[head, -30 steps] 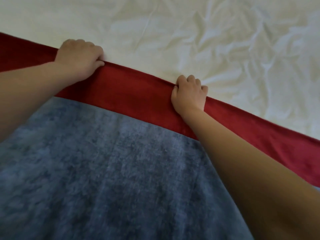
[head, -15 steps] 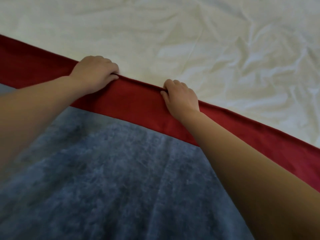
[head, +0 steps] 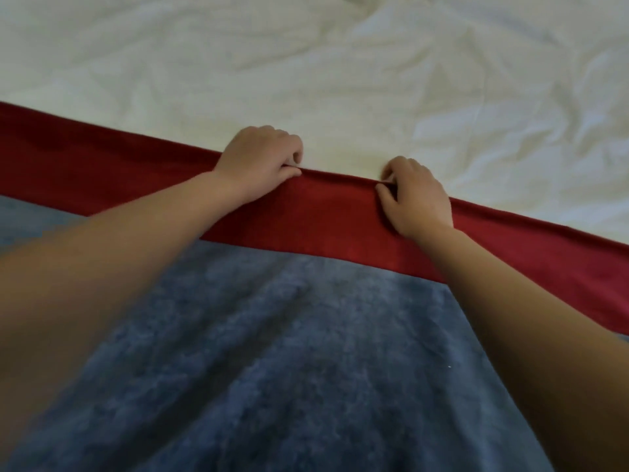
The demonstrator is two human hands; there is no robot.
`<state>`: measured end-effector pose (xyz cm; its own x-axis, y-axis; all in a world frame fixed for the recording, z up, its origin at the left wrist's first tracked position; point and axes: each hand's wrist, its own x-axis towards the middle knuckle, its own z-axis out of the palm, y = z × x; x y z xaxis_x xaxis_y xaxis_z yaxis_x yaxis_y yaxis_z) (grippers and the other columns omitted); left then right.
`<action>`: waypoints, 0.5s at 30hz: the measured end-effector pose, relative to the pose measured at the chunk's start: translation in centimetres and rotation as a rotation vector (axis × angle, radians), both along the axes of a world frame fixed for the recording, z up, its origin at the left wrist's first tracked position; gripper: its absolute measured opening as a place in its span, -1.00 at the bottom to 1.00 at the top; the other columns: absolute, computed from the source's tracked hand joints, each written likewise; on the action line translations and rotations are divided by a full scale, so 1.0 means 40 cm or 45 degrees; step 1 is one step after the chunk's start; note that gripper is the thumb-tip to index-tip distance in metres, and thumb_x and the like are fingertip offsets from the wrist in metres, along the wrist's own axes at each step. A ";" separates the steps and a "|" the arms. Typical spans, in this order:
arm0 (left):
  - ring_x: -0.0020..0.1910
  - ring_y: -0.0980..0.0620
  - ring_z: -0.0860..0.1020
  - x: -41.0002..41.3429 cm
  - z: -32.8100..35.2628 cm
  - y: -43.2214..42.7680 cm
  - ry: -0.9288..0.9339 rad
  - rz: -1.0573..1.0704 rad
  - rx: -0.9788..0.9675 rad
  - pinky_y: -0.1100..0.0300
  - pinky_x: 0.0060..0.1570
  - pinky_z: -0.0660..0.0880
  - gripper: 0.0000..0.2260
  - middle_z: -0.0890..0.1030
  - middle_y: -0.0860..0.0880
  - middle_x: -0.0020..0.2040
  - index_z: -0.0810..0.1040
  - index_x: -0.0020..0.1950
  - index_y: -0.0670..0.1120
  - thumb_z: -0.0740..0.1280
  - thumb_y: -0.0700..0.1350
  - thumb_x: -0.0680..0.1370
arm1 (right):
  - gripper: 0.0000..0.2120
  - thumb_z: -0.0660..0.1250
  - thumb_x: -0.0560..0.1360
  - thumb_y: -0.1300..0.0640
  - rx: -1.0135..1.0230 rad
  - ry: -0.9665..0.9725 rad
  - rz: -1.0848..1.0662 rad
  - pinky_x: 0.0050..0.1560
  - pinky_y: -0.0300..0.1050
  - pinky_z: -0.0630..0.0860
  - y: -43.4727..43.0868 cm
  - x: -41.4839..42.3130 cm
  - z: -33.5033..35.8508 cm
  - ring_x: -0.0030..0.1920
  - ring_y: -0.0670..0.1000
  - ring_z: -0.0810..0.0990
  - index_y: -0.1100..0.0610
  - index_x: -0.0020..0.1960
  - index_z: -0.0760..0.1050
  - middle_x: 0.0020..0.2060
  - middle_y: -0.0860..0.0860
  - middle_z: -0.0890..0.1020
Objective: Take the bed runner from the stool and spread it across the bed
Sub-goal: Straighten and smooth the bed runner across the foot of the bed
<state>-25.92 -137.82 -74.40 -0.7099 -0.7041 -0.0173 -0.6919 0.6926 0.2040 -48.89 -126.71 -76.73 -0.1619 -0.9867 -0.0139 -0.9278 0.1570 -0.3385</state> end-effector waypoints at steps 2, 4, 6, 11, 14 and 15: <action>-0.06 -0.15 0.54 0.082 0.016 -0.041 -0.055 -0.020 0.007 0.05 -0.12 0.41 -0.85 0.62 -0.07 -0.13 0.57 -0.09 -0.05 0.38 0.02 0.48 | -0.80 0.24 0.55 0.05 -0.035 -0.044 0.092 -0.05 0.03 0.44 -0.031 0.068 0.006 0.01 0.16 0.49 0.14 0.09 0.44 -0.01 0.10 0.55; -0.07 -0.17 0.55 0.158 0.025 -0.075 -0.150 -0.035 0.024 0.06 -0.15 0.42 -0.84 0.62 -0.09 -0.15 0.59 -0.11 -0.05 0.40 0.04 0.47 | -0.80 0.23 0.56 0.03 -0.028 -0.025 0.180 -0.06 0.02 0.42 -0.059 0.120 0.005 0.01 0.15 0.49 0.14 0.08 0.46 -0.02 0.09 0.55; -0.10 -0.18 0.58 0.209 0.031 -0.097 -0.196 -0.043 0.010 0.04 -0.17 0.45 -0.85 0.64 -0.10 -0.16 0.62 -0.12 -0.06 0.40 0.01 0.47 | -0.79 0.20 0.58 0.01 -0.020 0.042 0.232 -0.11 -0.03 0.36 -0.083 0.146 0.000 0.00 0.15 0.50 0.13 0.06 0.48 -0.03 0.08 0.55; -0.07 -0.20 0.58 0.186 0.001 -0.130 -0.203 0.108 -0.193 0.04 -0.06 0.39 -0.84 0.67 -0.12 -0.10 0.65 -0.09 -0.06 0.36 0.01 0.50 | -0.70 0.10 0.62 -0.05 0.059 0.100 -0.002 -0.10 -0.04 0.24 -0.133 0.141 -0.020 0.06 0.17 0.49 0.09 0.08 0.53 0.01 0.09 0.55; -0.05 -0.22 0.56 0.182 -0.013 -0.126 -0.236 0.141 -0.177 0.03 -0.10 0.38 -0.82 0.65 -0.13 -0.08 0.61 -0.07 -0.07 0.35 0.03 0.51 | -0.71 0.10 0.61 -0.03 0.076 0.188 -0.023 -0.11 -0.03 0.24 -0.134 0.162 -0.028 0.04 0.18 0.48 0.12 0.08 0.51 0.01 0.11 0.55; -0.05 -0.22 0.56 0.195 -0.010 -0.125 -0.216 0.147 -0.160 0.03 -0.12 0.38 -0.83 0.65 -0.13 -0.08 0.59 -0.06 -0.07 0.35 0.02 0.51 | -0.72 0.10 0.60 -0.01 0.067 0.193 -0.009 -0.11 -0.03 0.24 -0.131 0.167 -0.024 0.03 0.18 0.48 0.13 0.07 0.49 0.00 0.12 0.54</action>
